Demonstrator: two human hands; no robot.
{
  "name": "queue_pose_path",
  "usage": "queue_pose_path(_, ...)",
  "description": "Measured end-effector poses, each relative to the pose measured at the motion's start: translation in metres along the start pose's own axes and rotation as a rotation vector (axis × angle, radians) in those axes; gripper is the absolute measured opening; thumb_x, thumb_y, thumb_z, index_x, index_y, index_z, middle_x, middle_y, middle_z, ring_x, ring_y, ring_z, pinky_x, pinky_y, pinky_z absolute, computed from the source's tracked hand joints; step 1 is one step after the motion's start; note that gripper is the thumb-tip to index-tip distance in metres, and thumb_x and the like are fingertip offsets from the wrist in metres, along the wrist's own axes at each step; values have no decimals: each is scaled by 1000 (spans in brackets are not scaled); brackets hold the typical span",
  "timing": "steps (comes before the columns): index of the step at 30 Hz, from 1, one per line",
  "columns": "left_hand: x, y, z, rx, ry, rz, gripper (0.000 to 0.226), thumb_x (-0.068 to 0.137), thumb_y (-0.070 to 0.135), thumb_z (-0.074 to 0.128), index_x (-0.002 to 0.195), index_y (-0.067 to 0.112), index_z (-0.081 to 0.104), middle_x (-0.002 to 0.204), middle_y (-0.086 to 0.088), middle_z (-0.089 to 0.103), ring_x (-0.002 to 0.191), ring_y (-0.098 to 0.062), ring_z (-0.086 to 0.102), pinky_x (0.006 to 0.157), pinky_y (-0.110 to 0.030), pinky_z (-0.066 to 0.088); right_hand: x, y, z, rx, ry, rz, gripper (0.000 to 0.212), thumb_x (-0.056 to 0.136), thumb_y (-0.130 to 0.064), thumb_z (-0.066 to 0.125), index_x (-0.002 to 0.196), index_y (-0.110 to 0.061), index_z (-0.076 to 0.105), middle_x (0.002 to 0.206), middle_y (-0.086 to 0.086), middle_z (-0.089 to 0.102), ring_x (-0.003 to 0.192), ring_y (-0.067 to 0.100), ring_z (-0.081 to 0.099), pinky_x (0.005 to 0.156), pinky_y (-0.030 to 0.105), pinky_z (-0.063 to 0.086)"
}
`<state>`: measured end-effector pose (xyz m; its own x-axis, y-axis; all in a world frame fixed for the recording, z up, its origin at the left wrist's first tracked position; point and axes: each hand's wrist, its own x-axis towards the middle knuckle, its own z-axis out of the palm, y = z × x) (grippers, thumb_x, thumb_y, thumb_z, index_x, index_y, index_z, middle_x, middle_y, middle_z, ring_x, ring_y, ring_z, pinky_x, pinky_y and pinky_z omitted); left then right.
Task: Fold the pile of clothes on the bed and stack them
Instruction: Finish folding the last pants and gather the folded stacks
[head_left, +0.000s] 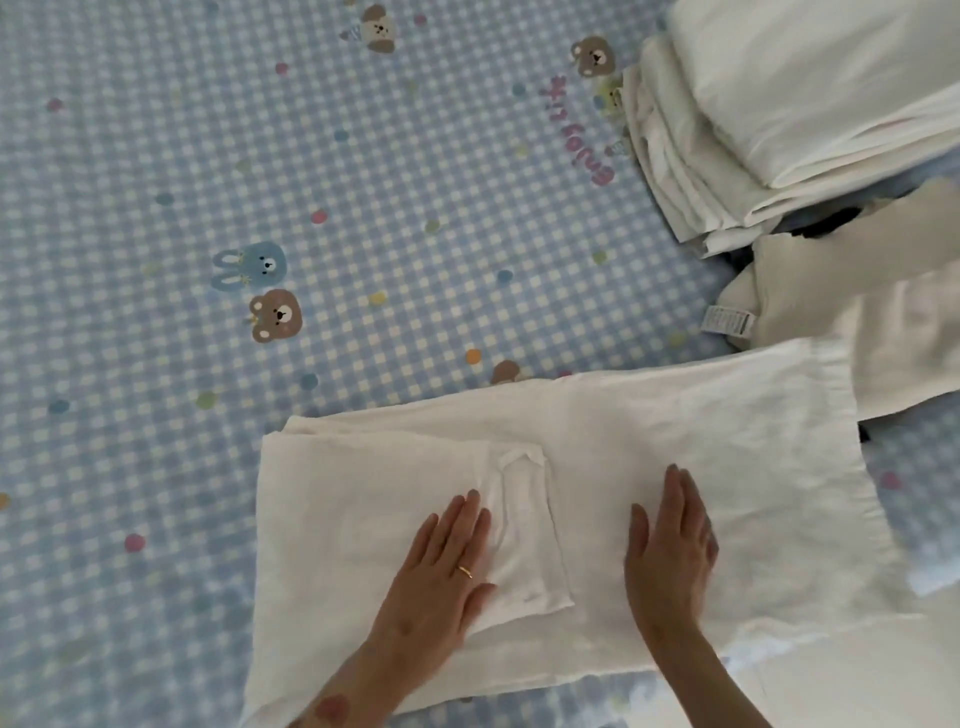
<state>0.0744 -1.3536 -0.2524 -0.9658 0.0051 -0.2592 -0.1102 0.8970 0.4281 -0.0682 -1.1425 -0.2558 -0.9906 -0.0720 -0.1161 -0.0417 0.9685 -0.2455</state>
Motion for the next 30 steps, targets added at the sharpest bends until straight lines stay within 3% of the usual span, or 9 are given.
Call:
queue_pose_path(3, 25, 49, 19, 40, -102, 71, 61, 85, 40, 45, 137, 8, 48, 149, -11, 36, 139, -28, 31, 107, -40, 25, 40, 73, -24, -158, -91, 60, 57, 98, -28, 45, 149, -13, 25, 156, 16, 22, 142, 34, 24, 110, 57, 24)
queue_pose_path(6, 42, 74, 27, 89, -189, -45, 64, 78, 43, 42, 128, 8, 58, 141, -11, 48, 136, -27, 37, 110, -40, 16, 64, 135, -45, -292, -213, 87, 61, 97, -35, 42, 151, -24, 16, 160, 7, 13, 147, 26, 11, 114, 58, 15)
queue_pose_path(11, 89, 110, 26, 23, -8, -92, 64, 99, 42, 16, 127, 1, 56, 139, -17, 49, 130, -32, 45, 111, -41, 15, 86, 177, -69, -160, -115, 278, 67, 93, -34, 52, 149, -11, 23, 148, 18, 35, 131, 37, 37, 100, 54, 35)
queue_pose_path(14, 175, 137, 6, 4, 97, -22, 48, 93, 29, 45, 127, -2, 56, 138, -21, 49, 128, -39, 46, 108, -52, 31, 88, 190, -80, -43, -143, 316, 61, 89, -35, 60, 142, -14, 38, 127, 14, 50, 115, 34, 46, 88, 47, 44)
queue_pose_path(18, 291, 155, -22, -144, -16, -40, 65, 95, 31, 52, 148, 7, 22, 155, -12, 22, 146, -29, 11, 119, -41, 2, 98, 202, -100, 219, -252, 403, 37, 84, -27, 69, 118, -15, 58, 101, -2, 64, 98, 25, 59, 73, 29, 45)
queue_pose_path(21, 341, 165, -34, -500, -208, -146, 59, 89, 23, 62, 142, 11, 38, 140, -10, 49, 132, -27, 41, 112, -39, 29, 110, 201, -124, 387, -434, 411, 17, 85, -23, 68, 101, -17, 65, 82, -8, 67, 79, 14, 63, 62, 20, 45)
queue_pose_path(24, 347, 167, -44, -540, -326, -138, 36, 87, 14, 60, 122, 11, 59, 118, -8, 63, 107, -25, 59, 89, -32, 46, 109, 181, -156, 574, -575, 347, 14, 90, -20, 62, 102, -23, 68, 91, -2, 72, 87, 18, 66, 73, 27, 52)
queue_pose_path(27, 327, 150, -65, -719, -250, -232, 16, 87, 14, 60, 102, 13, 65, 93, 0, 65, 86, -19, 61, 70, -25, 47, 93, 134, -193, 817, -723, 292, 20, 91, -26, 60, 109, -26, 67, 99, -1, 72, 93, 14, 69, 74, 22, 52)
queue_pose_path(30, 284, 107, -101, -991, -151, -284, 11, 86, 8, 63, 95, 11, 68, 94, -4, 71, 90, -22, 65, 80, -28, 51, 56, 59, -213, 952, -896, 190, 27, 87, -39, 64, 113, -34, 66, 104, -12, 72, 97, 7, 68, 78, 19, 53)
